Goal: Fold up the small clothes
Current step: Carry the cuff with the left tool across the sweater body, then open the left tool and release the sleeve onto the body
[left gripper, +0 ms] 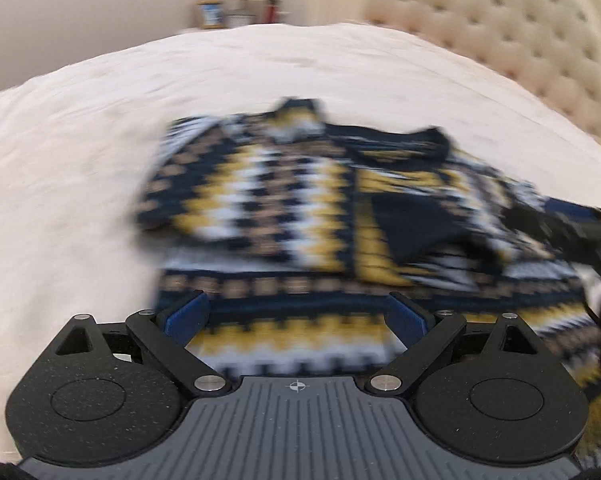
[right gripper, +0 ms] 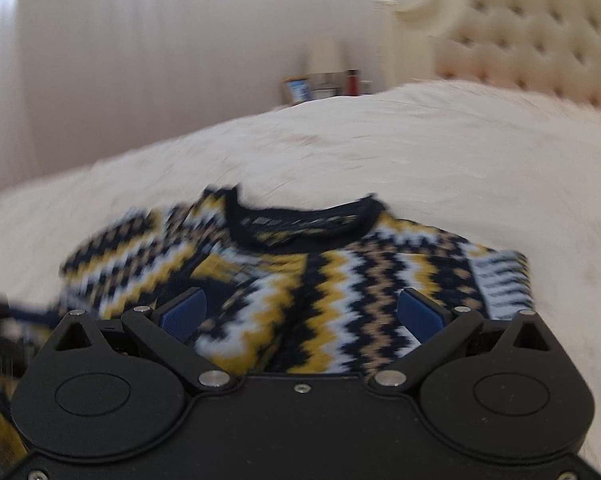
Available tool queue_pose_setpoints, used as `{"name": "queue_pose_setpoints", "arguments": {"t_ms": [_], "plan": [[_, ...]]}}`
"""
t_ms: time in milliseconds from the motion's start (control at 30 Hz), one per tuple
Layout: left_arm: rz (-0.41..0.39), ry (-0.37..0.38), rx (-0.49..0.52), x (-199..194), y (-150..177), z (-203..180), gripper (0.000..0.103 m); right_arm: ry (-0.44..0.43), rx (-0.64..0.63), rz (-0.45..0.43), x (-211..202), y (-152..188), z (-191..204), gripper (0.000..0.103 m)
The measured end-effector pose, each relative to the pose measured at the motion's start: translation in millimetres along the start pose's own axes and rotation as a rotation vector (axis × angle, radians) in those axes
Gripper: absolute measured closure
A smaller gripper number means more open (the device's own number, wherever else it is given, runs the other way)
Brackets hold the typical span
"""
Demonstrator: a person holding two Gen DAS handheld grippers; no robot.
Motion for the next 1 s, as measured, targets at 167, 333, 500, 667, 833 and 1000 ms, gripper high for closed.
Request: {"name": "queue_pose_setpoints", "arguments": {"t_ms": [167,333,500,667,833,1000], "plan": [[0.002,-0.011,0.037,12.0,5.3,6.0,0.007,0.014,-0.160,0.039,9.4,4.4,27.4,0.014],[-0.051,-0.053,0.097,17.8,18.9,-3.1,0.000,0.056,-0.258,0.065,18.7,8.6,41.5,0.030],[-0.089,-0.066,0.115,16.3,26.9,-4.1,0.000,0.041,-0.214,0.057,23.6,9.1,35.0,0.068],[-0.090,-0.064,0.114,17.8,25.8,-4.6,0.000,0.106,0.164,0.035,14.9,10.5,-29.3,0.082],[-0.092,-0.070,0.123,18.2,26.5,-5.2,0.000,0.079,0.368,0.103,19.0,24.6,-67.0,0.056],[-0.092,-0.067,0.124,17.9,27.0,-5.1,0.000,0.125,0.365,0.106,18.9,24.4,-69.7,0.038]]}}
Point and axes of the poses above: each gripper's, at about its wrist camera, not at the fingertips, and x roughly the way its jaws point, z to its left, y to its underside, the point moved 1 cm from there along x, roughly the way its jaws point, and after that the axes turned 9 degrees about -x, right-handed, at the moved point
